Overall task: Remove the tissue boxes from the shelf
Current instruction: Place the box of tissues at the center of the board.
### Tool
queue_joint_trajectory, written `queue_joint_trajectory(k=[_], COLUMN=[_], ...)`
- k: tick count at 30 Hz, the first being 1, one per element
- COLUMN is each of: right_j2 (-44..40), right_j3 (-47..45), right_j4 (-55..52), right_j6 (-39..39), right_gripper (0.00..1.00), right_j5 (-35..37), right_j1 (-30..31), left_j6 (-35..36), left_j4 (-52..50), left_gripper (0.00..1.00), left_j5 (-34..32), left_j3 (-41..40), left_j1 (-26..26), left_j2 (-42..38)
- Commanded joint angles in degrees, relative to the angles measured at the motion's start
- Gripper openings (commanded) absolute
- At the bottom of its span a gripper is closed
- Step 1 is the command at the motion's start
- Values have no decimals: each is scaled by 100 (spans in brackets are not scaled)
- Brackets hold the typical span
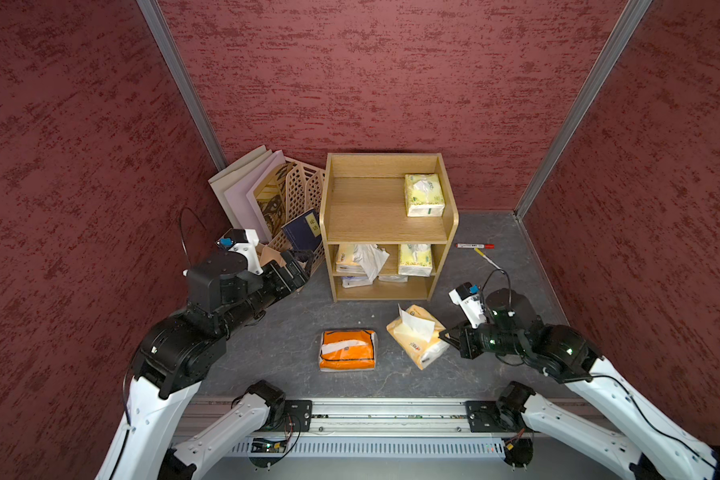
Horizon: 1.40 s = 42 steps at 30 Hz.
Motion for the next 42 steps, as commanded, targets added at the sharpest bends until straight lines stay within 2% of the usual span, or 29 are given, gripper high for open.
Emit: queue_joint_trajectory(k=[1, 3, 8, 19, 20, 23, 24, 27, 30, 33, 35, 37, 40, 42], right_j2=[184, 505, 1152, 1479, 1543, 1684, 1723, 1758, 1836, 2022, 2185, 2287, 2120, 1738], right_j3=[-197, -102, -191, -922, -946, -949, -909, -700, -240, 182, 320, 221, -307, -650], right_j4=[267, 289, 590, 1180, 1174, 1111, 1041, 734, 222, -119, -275, -475, -723, -719], right_j6=[115, 148, 203, 381, 377, 459, 501, 707, 999, 1310, 1650, 2255, 3319, 3921], right_gripper=[0, 0, 0, 0, 7, 43, 48, 54, 54, 50, 46, 35, 29, 29], right_j5=[-250, 29, 224, 197, 221, 376, 471, 1004, 1620, 1676, 1677, 1754, 1919, 1986], right_j1=[-8, -10, -8, 15, 26, 34, 34, 34, 34, 34, 34, 34, 179, 356], left_j6=[-385, -533, -842, -991, -974, -864, -806, -473, -286, -155, 178, 467, 1005, 1269], left_j4=[-315, -377, -678, -960, -914, -734, -653, -245, 175, 636, 943, 986, 984, 980], left_gripper=[100, 100, 100, 100, 100, 100, 100, 100, 100, 100, 100, 100, 100, 100], left_j5=[274, 279, 101, -83, -120, -300, -395, -718, -1267, -1422, -1154, -739, 799, 1654], left_j3=[-149, -262, -288, -368, -378, -378, -383, -543, -798, -1023, -1074, -1026, -885, -856], left_j1=[-105, -206, -464, -662, -666, -674, -675, -675, -647, -513, -312, -20, 868, 1350], left_j2=[-74, -129, -269, -282, -247, -126, -82, -70, -147, -151, -57, 124, 502, 680])
